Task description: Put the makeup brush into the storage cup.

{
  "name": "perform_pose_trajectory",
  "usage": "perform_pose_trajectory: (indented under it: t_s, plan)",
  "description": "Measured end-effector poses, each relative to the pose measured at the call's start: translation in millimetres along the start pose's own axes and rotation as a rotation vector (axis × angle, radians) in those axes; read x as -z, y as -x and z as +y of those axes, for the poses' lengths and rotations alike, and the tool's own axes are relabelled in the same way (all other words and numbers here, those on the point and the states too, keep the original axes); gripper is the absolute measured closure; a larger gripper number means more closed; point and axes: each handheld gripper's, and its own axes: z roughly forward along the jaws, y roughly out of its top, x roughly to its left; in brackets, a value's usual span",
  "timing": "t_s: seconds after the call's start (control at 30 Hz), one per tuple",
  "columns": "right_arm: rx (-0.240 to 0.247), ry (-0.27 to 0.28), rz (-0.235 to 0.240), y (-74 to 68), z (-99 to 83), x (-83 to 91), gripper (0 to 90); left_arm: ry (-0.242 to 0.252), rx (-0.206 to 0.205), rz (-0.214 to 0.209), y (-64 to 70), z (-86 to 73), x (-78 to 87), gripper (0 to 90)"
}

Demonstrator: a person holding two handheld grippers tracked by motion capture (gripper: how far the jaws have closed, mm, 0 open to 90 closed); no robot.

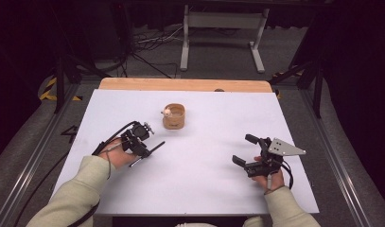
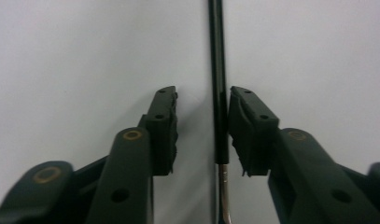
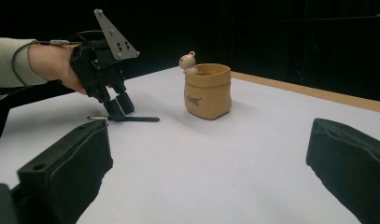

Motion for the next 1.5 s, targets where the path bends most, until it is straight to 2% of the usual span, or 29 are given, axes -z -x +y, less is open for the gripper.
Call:
perform_pose_trajectory:
  t_s: [0.27, 0.63, 0.83, 0.87, 0.9, 0.93, 1.17, 1.5]
  plan:
    - [-0.002, 0.000, 0.003, -0.1, -0.2, -0.4, 0.5, -0.022, -0.026, 0.014, 2.0, 1.0, 0.7, 81.6]
    - [0.008, 0.002, -0.008, -0.3, 1.1, 1.4, 0.5, -0.025, -0.054, 0.018, 5.0, 2.7, 4.0, 83.3]
    - [0.028, 0.019, -0.005, -3.6, 4.9, 3.4, 0.7, 0.003, -0.113, 0.013, 11.4, 7.3, 19.4, 83.4]
    - [0.028, 0.019, -0.005, -3.6, 4.9, 3.4, 0.7, 0.003, -0.113, 0.013, 11.4, 7.3, 19.4, 83.4]
    - [0.030, 0.026, -0.002, -4.8, 6.4, 4.2, 1.1, 0.016, -0.132, 0.009, 14.0, 9.6, 25.3, 83.4]
    - [0.033, 0.027, 0.002, -5.2, 6.6, 4.3, 1.9, 0.016, -0.132, 0.009, 14.0, 9.6, 25.3, 83.5]
    - [0.050, 0.018, 0.027, -8.6, 8.1, 2.5, 3.1, 0.043, -0.227, -0.015, 27.1, 18.6, 44.3, 83.4]
    - [0.067, 0.004, 0.062, -12.7, 9.9, -0.5, 4.0, 0.058, -0.360, -0.040, 51.6, 30.7, 60.6, 83.5]
